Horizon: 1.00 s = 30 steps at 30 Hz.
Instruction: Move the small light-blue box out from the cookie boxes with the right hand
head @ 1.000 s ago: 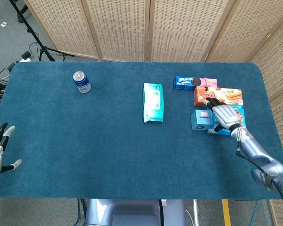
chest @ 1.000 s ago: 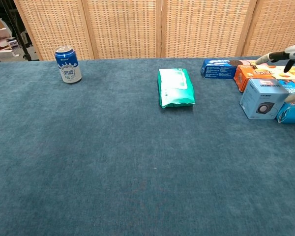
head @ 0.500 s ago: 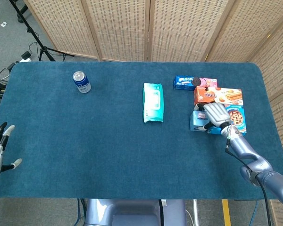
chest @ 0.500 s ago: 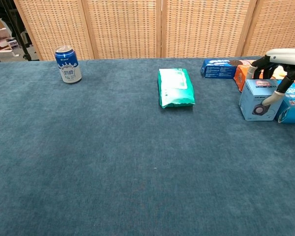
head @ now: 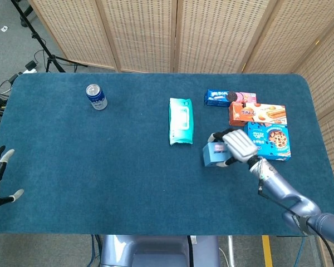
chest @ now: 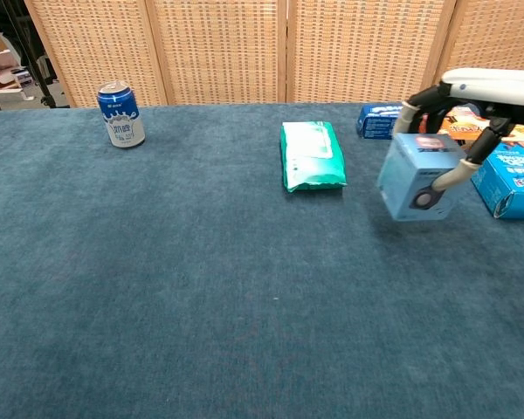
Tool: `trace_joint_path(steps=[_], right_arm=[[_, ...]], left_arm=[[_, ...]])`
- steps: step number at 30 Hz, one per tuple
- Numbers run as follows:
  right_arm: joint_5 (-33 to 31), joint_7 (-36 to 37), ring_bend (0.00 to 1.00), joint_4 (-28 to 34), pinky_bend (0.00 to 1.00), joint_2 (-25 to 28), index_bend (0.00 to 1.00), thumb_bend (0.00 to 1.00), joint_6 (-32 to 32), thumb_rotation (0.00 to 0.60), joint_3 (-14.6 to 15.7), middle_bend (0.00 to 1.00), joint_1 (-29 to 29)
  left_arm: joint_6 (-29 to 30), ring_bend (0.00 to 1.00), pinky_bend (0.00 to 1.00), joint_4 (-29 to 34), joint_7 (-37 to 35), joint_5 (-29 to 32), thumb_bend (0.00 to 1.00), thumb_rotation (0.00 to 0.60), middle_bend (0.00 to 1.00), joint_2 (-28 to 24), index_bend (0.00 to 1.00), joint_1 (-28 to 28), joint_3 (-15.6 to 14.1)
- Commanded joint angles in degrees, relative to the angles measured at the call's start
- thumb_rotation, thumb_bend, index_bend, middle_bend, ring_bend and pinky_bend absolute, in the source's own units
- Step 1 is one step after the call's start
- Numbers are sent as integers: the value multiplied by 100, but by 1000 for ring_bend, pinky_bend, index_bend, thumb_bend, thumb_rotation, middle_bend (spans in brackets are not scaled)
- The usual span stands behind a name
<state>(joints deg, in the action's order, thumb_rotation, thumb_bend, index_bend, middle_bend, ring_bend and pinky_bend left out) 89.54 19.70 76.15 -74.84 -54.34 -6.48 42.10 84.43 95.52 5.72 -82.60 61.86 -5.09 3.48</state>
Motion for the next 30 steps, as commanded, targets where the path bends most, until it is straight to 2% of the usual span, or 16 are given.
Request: trace_joint_path(steps=[1, 7, 14, 16, 17, 18, 20, 21, 23, 30], right_arm=[[-104, -1055, 470, 1203, 312, 220, 495, 53, -41, 600, -10, 588, -9], [-555, -1992, 470, 1495, 312, -201, 495, 53, 233, 600, -22, 584, 83], [-803, -2417, 470, 1416, 312, -393, 495, 53, 240, 600, -37, 573, 85], [-847, -2511, 438, 1370, 312, -412, 444, 32, 219, 600, -29, 500, 69], [-863, -2536, 325, 1354, 295, -409, 340, 16, 221, 600, -18, 360, 60], [-881, -2555, 184, 1348, 250, -391, 195, 2, 244, 600, 5, 197, 53], [-993, -2508, 10, 1508, 132, -171, 27, 0, 607, 600, 152, 12, 90], [-1018, -2425, 0, 1665, 74, -28, 0, 0, 680, 600, 160, 0, 95], [-837, -2422, 0, 1804, 25, 160, 0, 0, 541, 600, 197, 0, 43], [-374, -2379, 0, 2018, 12, 440, 0, 0, 89, 600, 354, 0, -174]], left_arm=[[8, 0, 0, -24, -53, -79, 0, 600, 0, -19, 0, 14, -48], [98, 0, 0, -43, -224, -235, 0, 600, 0, -71, 0, 55, -102], [115, 0, 0, -48, -304, -256, 0, 600, 0, -98, 0, 69, -111], [111, 0, 0, -48, -304, -256, 0, 600, 0, -100, 0, 69, -113], [108, 0, 0, -48, -303, -253, 0, 600, 0, -100, 0, 69, -113], [105, 0, 0, -49, -300, -251, 0, 600, 0, -98, 0, 67, -112], [97, 0, 0, -46, -273, -246, 0, 600, 0, -90, 0, 63, -112], [89, 0, 0, -44, -257, -250, 0, 600, 0, -82, 0, 61, -118], [92, 0, 0, -35, -225, -259, 0, 600, 0, -73, 0, 62, -124], [111, 0, 0, -28, -242, -279, 0, 600, 0, -82, 0, 68, -127]])
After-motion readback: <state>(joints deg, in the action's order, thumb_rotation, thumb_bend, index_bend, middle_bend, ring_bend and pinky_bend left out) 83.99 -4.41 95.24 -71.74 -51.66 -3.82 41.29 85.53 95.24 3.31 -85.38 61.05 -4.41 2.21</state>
